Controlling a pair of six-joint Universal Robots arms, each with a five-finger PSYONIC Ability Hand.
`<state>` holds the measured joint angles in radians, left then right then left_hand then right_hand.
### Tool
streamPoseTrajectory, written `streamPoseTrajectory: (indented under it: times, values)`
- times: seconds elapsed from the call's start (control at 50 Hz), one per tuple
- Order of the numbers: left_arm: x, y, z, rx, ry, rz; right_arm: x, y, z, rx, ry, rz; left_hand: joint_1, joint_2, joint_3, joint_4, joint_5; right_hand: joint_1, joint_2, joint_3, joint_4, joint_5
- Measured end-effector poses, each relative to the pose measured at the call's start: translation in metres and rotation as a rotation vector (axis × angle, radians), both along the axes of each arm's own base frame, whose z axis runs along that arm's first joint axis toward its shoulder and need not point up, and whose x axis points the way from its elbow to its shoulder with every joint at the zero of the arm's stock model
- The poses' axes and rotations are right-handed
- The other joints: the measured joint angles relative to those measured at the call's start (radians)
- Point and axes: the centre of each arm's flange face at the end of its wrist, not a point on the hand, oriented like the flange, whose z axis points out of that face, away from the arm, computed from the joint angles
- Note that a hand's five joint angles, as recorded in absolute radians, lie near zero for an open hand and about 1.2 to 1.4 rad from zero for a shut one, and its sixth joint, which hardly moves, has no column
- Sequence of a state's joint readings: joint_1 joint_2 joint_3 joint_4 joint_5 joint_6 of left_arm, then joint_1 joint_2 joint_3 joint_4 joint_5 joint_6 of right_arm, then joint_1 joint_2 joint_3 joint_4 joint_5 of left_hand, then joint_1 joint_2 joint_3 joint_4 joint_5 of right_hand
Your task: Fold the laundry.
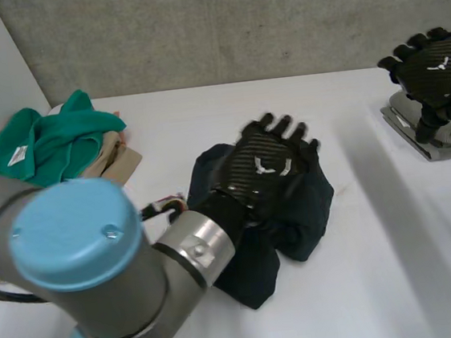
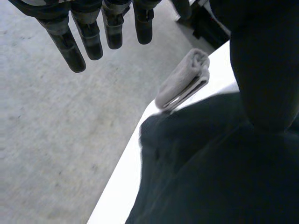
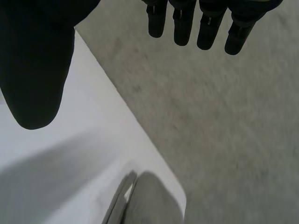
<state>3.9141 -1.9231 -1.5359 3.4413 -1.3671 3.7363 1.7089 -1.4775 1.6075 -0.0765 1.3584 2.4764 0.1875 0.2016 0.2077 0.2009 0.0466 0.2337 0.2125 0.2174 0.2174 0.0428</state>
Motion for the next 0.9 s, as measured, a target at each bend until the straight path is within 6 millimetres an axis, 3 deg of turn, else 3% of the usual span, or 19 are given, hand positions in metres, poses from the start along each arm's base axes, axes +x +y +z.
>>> streamPoseTrajectory:
  times: [0.02,0.1,0.2,0.3,0.38,0.48,0.52,0.54,0.56,0.58,0.62,0.64,0.66,0.68,0.7,0.74,0.9]
  values:
    - [0.0,0.0,0.0,0.0,0.0,0.0,0.0,0.0,0.0,0.0,0.0,0.0,0.0,0.0,0.0,0.0,0.0,0.0,0.0,0.0,0.0,0.0]
    - [0.04,-0.018,0.021,0.021,0.061,0.148,0.017,0.012,0.004,-0.014,0.011,0.182,0.0,0.0,0.0,0.0,0.0,0.0,0.0,0.0,0.0,0.0]
    - [0.074,-0.021,0.03,0.107,0.157,0.262,0.036,0.021,-0.005,0.065,0.0,0.342,0.0,0.0,0.0,0.0,0.0,0.0,0.0,0.0,0.0,0.0]
    - [0.103,-0.017,0.013,0.305,0.223,0.387,0.071,0.02,-0.038,0.263,-0.004,0.495,0.0,0.0,0.0,0.0,0.0,0.0,0.0,0.0,0.0,0.0]
    - [0.115,-0.015,-0.017,0.48,0.195,0.48,0.094,0.017,-0.06,0.378,0.011,0.56,0.0,0.0,0.0,0.0,0.0,0.0,0.0,0.0,0.0,0.0]
    - [0.115,-0.018,-0.052,0.618,0.11,0.538,0.113,0.006,-0.082,0.458,0.035,0.591,0.123,0.099,0.092,0.098,0.084,0.054,0.075,0.072,0.07,0.076]
    - [0.112,-0.021,-0.062,0.643,0.085,0.545,0.118,0.001,-0.09,0.472,0.047,0.59,0.292,0.26,0.234,0.244,0.226,0.314,0.346,0.336,0.315,0.305]
    - [0.111,-0.023,-0.066,0.651,0.076,0.546,0.119,0.0,-0.092,0.473,0.052,0.586,0.473,0.435,0.426,0.416,0.395,0.431,0.498,0.482,0.48,0.454]
    - [0.109,-0.026,-0.07,0.657,0.068,0.547,0.12,-0.002,-0.093,0.473,0.056,0.581,0.473,0.435,0.426,0.416,0.395,0.49,0.593,0.577,0.564,0.533]
    - [0.107,-0.028,-0.073,0.66,0.062,0.547,0.121,-0.003,-0.094,0.472,0.06,0.576,0.625,0.619,0.609,0.614,0.591,0.529,0.656,0.645,0.643,0.605]
    - [0.104,-0.031,-0.076,0.662,0.058,0.545,0.121,-0.005,-0.094,0.465,0.066,0.564,0.639,0.637,0.627,0.636,0.613,0.586,0.74,0.732,0.724,0.675]
    - [0.101,-0.035,-0.076,0.656,0.061,0.54,0.12,-0.005,-0.092,0.457,0.072,0.55,0.833,0.86,0.85,0.848,0.82,0.698,0.871,0.857,0.875,0.818]
    - [0.099,-0.037,-0.076,0.653,0.063,0.537,0.12,-0.005,-0.091,0.454,0.073,0.544,0.833,0.86,0.85,0.848,0.82,0.733,0.906,0.884,0.905,0.847]
    - [0.096,-0.04,-0.074,0.645,0.069,0.531,0.119,-0.005,-0.09,0.451,0.075,0.538,0.833,0.86,0.85,0.848,0.82,0.748,0.921,0.903,0.927,0.867]
    - [0.092,-0.043,-0.07,0.632,0.08,0.52,0.116,-0.004,-0.085,0.439,0.081,0.521,0.952,0.982,0.972,0.985,0.948,0.771,0.952,0.932,0.965,0.894]
    - [0.088,-0.045,-0.067,0.62,0.09,0.511,0.114,-0.002,-0.081,0.433,0.084,0.511,0.952,0.982,0.972,0.985,0.948,0.771,0.952,0.933,0.969,0.896]
    - [0.066,-0.045,-0.003,0.458,0.211,0.403,0.08,0.044,-0.04,0.424,0.161,0.454,0.952,0.994,0.984,0.995,0.949,0.771,0.953,0.948,0.981,0.925]
